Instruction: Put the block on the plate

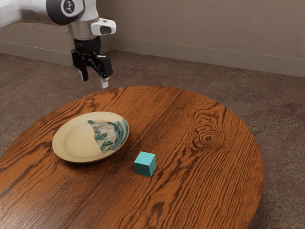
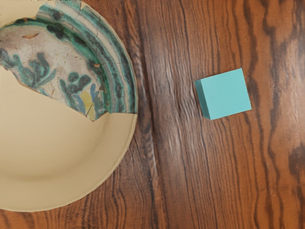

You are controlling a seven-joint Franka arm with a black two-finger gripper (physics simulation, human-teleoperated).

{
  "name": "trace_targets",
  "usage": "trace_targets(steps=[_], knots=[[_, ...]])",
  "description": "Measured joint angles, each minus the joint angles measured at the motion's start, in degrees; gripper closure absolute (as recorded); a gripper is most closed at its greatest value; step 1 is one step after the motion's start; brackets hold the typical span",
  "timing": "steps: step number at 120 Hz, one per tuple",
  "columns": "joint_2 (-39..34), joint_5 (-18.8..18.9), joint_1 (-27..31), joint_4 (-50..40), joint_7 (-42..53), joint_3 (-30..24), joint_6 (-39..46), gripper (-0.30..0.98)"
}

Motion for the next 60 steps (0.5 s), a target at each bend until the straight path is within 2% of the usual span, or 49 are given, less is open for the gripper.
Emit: trace_targets(steps=[19, 43, 60], knots=[[1.4, -0.1, 0.2, 0.1, -2.1, -0.2, 1.0, 0.00], [4.1, -6.0, -0.4, -6.3, -4.1, -3.5, 6.7, 0.00], [4.3, -8.6, -0.5, -12.7, -5.1, -4.8, 11.8, 0.00]])
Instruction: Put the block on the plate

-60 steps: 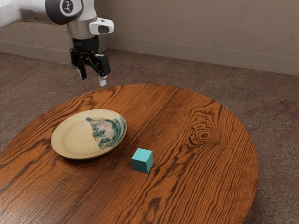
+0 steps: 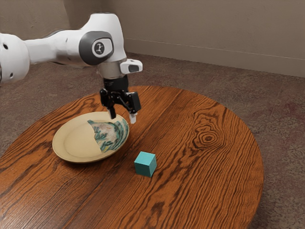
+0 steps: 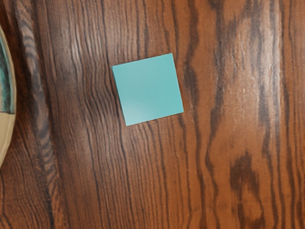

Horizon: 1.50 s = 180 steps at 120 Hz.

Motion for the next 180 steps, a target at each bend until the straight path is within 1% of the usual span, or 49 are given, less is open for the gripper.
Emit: trace_targets(steps=[20, 31, 41, 56, 68, 79, 113, 137, 180], knots=[[1.5, -2.1, -2.2, -3.6, -1.0, -0.4, 4.8, 0.00], [2.8, -2.7, -3.0, -3.9, -1.4, -0.4, 6.2, 0.00], [5.9, -2.6, -3.1, -2.2, -1.8, 0.0, 7.1, 0.00], [11.1, -1.5, -3.1, 2.9, -2.2, 1.4, 7.7, 0.00], [13.5, -1.0, -3.1, 4.4, -2.6, 2.0, 8.1, 0.00], [14.1, -1.0, -3.1, 3.7, -2.8, 2.3, 8.7, 0.00], [13.7, -3.5, -4.7, -1.2, -3.3, 2.4, 11.5, 0.00], [14.9, -4.2, -4.7, -2.2, -3.5, 2.4, 13.1, 0.00], [19.1, -4.5, -4.7, -2.3, -3.7, 2.5, 16.0, 0.00]])
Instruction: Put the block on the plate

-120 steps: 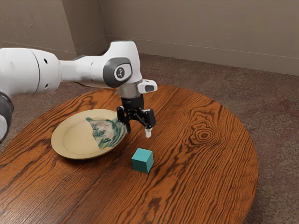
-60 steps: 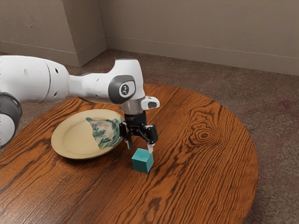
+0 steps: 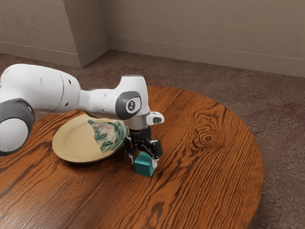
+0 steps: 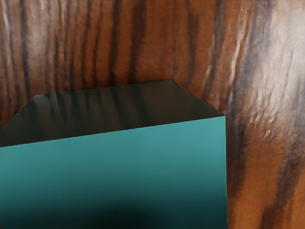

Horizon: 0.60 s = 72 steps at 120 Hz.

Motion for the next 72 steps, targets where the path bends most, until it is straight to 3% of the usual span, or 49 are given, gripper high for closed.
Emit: trace_targets(steps=[72], knots=[[4.6, 0.0, -0.8, 4.1, -0.1, 1.4, 0.7, 0.04]])
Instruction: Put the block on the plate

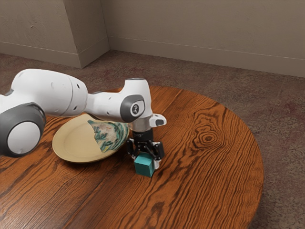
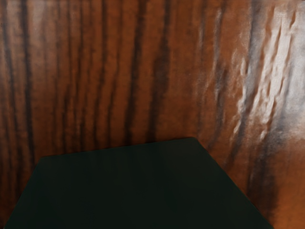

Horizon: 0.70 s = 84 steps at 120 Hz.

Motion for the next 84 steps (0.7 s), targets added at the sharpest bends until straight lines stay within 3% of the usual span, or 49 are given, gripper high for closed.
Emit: trace_targets(steps=[25, 46, 84], knots=[[0.0, 0.0, 0.0, 0.0, 0.0, 0.5, -0.1, 0.21], [-0.1, 0.1, -0.4, 0.4, -0.1, 1.4, -0.5, 0.22], [-2.2, 0.5, -6.2, 6.4, -0.1, 8.1, -4.9, 0.28]])
